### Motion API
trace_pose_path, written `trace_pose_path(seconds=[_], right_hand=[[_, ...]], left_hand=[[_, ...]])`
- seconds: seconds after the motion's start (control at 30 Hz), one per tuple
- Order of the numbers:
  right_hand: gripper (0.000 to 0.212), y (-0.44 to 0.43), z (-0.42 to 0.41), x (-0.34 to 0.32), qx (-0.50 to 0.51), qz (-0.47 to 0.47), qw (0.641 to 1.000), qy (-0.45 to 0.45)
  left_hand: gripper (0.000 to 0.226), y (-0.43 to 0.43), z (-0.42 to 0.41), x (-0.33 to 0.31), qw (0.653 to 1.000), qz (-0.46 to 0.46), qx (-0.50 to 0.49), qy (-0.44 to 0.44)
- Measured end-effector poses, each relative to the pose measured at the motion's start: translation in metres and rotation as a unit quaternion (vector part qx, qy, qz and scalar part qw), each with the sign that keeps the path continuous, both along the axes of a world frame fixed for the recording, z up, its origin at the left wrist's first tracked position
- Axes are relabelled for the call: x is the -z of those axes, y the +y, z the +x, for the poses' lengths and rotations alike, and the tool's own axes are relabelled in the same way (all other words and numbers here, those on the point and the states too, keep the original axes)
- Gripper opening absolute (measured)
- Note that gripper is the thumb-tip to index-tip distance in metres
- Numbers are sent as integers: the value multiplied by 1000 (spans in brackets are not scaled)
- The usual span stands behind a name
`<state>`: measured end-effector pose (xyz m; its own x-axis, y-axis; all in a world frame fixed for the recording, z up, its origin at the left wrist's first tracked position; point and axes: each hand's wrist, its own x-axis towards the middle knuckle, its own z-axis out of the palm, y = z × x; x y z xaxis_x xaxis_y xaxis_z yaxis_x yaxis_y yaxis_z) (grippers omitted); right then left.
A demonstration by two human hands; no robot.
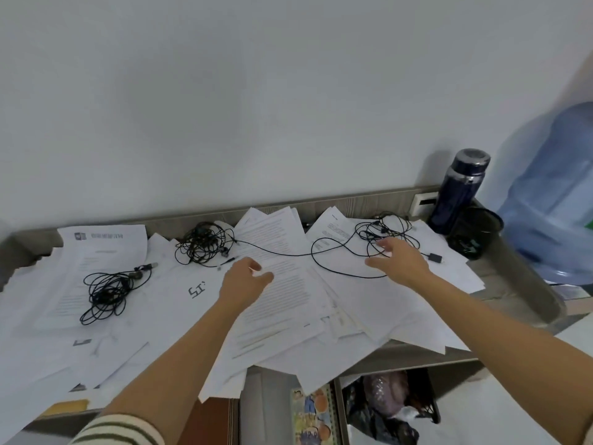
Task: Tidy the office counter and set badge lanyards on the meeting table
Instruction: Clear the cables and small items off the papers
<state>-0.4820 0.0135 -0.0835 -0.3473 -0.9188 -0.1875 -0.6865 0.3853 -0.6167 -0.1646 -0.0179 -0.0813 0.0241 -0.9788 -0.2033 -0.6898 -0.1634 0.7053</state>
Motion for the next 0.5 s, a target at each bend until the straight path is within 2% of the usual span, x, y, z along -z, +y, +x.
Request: trace_pose_path(seconds=[0.1,0.23,0.33,0.43,0.5], right_hand=[[84,-34,-8,10,29,8,998,49],[103,-69,-16,25,55,55,991,108],[110,-90,-24,28,59,97,986,122],[94,-108,-25,33,49,122,977,169],[69,-119,-22,38,43,91,981,165]], left_hand=[[54,-41,24,16,997,-23,-42,-58],[72,-85,41,27,983,-25,-97,-152],[90,-112,45,30,981,-9,-112,-161],[96,-132,49,42,976,16,-107,-189],[74,-144,49,49,971,3,-108,-214]])
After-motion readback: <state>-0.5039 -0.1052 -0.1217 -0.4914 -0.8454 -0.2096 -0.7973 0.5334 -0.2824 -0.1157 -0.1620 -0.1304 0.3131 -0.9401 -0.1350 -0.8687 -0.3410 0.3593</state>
